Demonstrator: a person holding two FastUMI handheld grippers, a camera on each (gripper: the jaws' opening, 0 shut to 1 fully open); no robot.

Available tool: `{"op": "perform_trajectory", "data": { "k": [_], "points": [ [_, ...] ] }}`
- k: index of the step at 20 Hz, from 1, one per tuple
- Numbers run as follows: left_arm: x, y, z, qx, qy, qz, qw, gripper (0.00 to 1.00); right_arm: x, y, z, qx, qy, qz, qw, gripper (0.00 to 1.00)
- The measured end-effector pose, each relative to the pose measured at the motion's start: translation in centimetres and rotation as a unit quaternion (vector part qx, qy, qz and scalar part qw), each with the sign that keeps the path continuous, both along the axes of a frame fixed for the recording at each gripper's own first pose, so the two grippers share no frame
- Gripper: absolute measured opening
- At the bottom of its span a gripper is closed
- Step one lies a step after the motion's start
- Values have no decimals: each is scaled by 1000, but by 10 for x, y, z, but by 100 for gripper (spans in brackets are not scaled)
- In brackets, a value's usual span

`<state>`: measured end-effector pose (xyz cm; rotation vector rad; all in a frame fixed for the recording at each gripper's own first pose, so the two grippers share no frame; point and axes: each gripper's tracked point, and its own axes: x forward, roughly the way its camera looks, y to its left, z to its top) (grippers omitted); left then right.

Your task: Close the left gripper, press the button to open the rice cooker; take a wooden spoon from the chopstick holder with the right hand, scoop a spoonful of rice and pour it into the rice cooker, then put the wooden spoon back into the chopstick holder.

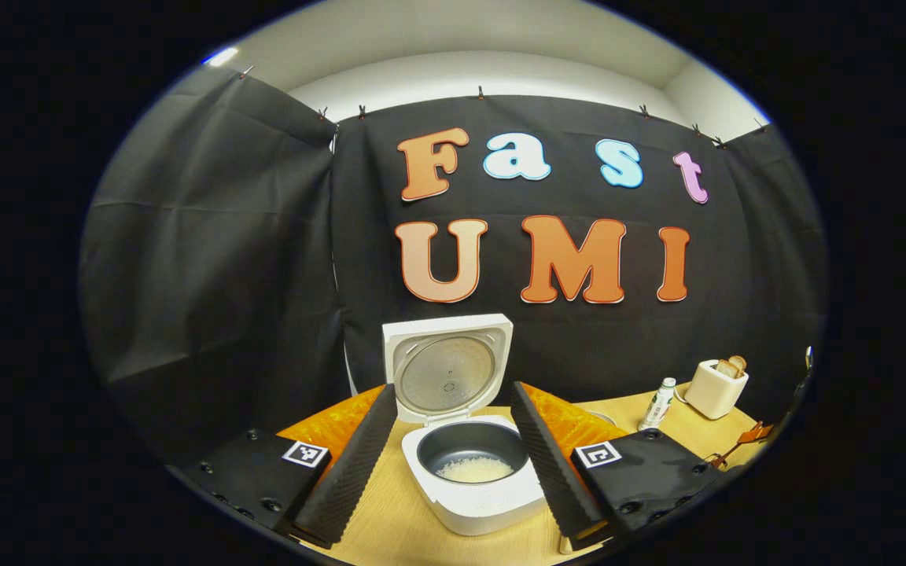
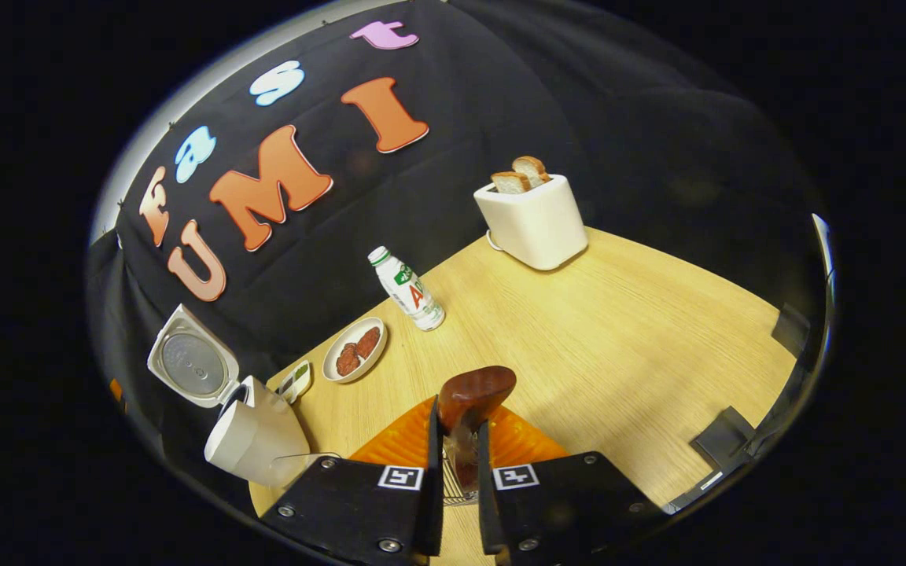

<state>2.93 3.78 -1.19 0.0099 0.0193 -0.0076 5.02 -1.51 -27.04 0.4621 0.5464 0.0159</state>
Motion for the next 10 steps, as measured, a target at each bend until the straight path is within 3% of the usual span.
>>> {"op": "perform_trajectory", "data": {
  "k": [2,4,6,7,10],
  "points": [
    [-1,-6,-1,-10,6,-12,1000,100,-3,-7,0,-25,-3,-3,1000,27],
    [-2,-7,2,-17,3,-17,1000,99,-6,-15,-3,-57,5,-10,998,42],
    [-5,-6,9,-22,-4,-15,1000,96,-9,-24,1,-83,7,-20,996,67],
    [-5,-8,11,-27,-7,-17,999,96,-12,-27,4,-90,7,-24,996,93],
    [0,-8,21,-34,-10,-18,999,98,-19,-36,30,-92,-10,-33,995,95]
  ]
}}
